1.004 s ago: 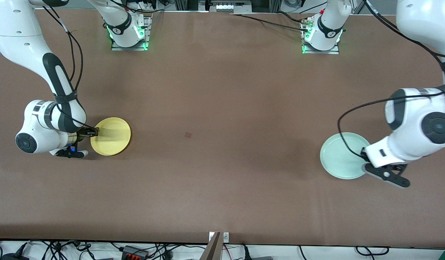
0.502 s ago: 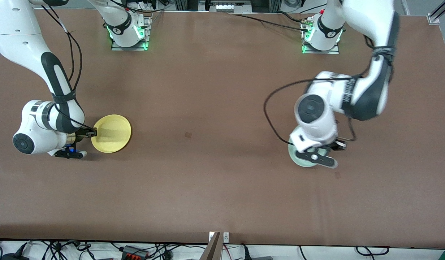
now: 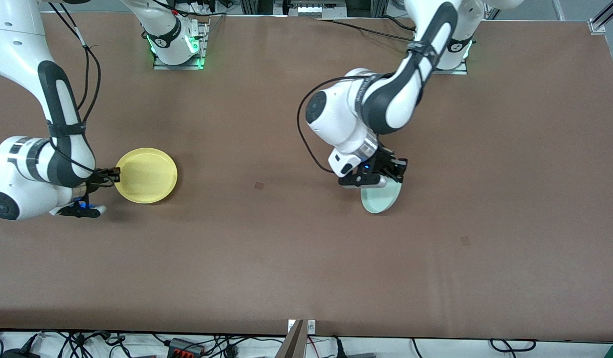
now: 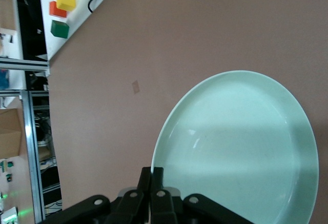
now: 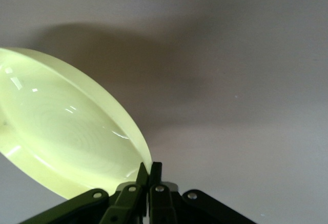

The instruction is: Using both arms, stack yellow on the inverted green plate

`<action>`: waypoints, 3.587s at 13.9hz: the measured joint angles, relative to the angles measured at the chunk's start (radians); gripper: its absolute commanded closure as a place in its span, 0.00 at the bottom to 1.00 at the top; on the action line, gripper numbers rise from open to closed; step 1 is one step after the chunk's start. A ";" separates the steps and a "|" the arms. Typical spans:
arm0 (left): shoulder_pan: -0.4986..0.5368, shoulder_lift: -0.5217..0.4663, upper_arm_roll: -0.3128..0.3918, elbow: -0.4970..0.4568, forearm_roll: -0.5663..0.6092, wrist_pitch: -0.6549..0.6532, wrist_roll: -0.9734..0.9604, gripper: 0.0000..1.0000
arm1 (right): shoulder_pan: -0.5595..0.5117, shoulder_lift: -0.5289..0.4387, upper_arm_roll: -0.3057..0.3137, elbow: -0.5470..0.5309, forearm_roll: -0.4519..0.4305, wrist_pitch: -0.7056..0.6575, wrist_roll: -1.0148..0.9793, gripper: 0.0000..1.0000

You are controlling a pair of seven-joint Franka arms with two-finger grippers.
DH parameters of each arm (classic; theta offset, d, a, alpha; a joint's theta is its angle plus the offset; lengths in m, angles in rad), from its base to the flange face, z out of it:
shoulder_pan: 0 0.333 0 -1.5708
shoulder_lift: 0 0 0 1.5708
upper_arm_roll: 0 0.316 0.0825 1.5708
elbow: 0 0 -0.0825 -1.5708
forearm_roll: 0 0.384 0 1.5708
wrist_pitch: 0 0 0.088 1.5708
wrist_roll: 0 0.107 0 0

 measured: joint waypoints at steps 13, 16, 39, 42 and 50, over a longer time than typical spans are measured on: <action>-0.199 0.131 0.016 -0.001 0.191 -0.072 -0.379 0.00 | 0.083 -0.070 0.063 0.062 0.068 -0.046 -0.037 1.00; -0.201 0.114 0.016 0.020 0.116 0.058 -0.407 0.00 | 0.083 -0.069 0.063 0.062 0.068 -0.046 -0.039 1.00; 0.125 -0.033 0.016 0.039 -0.322 0.322 -0.026 0.00 | 0.230 -0.075 0.069 0.120 0.202 -0.043 0.087 1.00; 0.202 -0.061 0.016 0.037 -0.390 0.302 0.140 0.00 | 0.285 -0.075 0.070 0.120 0.221 -0.043 0.170 1.00; 0.333 -0.112 0.016 0.036 -0.462 0.198 0.413 0.00 | 0.499 0.001 0.072 0.128 0.373 0.152 0.462 1.00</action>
